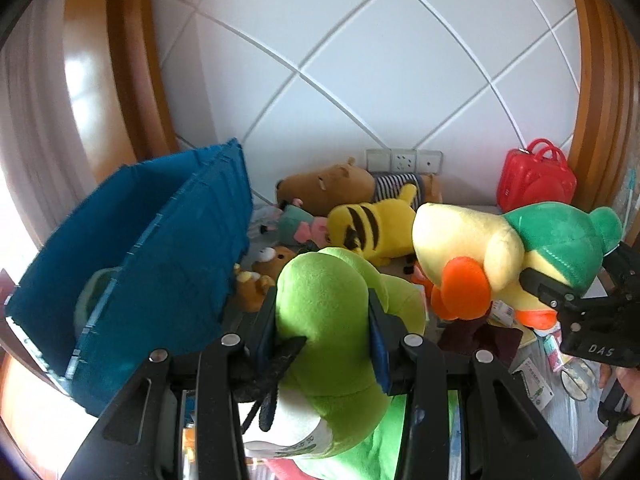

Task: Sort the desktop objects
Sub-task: 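Lift and carry the frog and duck plushes over the blue crate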

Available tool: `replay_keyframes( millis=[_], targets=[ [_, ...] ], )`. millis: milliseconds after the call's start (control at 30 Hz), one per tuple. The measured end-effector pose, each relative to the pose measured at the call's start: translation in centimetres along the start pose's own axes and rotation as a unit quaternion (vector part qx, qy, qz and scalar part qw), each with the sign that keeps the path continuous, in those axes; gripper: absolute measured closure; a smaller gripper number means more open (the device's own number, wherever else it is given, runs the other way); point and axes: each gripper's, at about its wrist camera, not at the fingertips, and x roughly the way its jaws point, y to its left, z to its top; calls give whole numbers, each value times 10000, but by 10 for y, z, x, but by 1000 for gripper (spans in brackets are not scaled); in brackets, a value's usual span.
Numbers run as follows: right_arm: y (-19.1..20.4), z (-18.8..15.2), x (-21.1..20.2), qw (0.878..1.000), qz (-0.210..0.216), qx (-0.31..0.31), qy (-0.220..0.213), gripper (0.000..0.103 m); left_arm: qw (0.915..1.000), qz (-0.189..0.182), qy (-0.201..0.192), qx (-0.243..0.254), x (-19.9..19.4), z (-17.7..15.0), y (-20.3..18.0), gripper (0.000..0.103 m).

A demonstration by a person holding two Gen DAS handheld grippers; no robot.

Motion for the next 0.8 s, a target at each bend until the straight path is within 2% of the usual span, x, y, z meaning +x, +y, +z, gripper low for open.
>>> replay_keyframes(
  millis=[400,800],
  targets=[
    [60,32,-31,9989,-140,-351,-276,17,9992,238,-310,104,-54,10,48,64],
    [89,54,-46,9938,523,-796,-579,17,9955,789,-380,-360,-82,9,68,64]
  ],
)
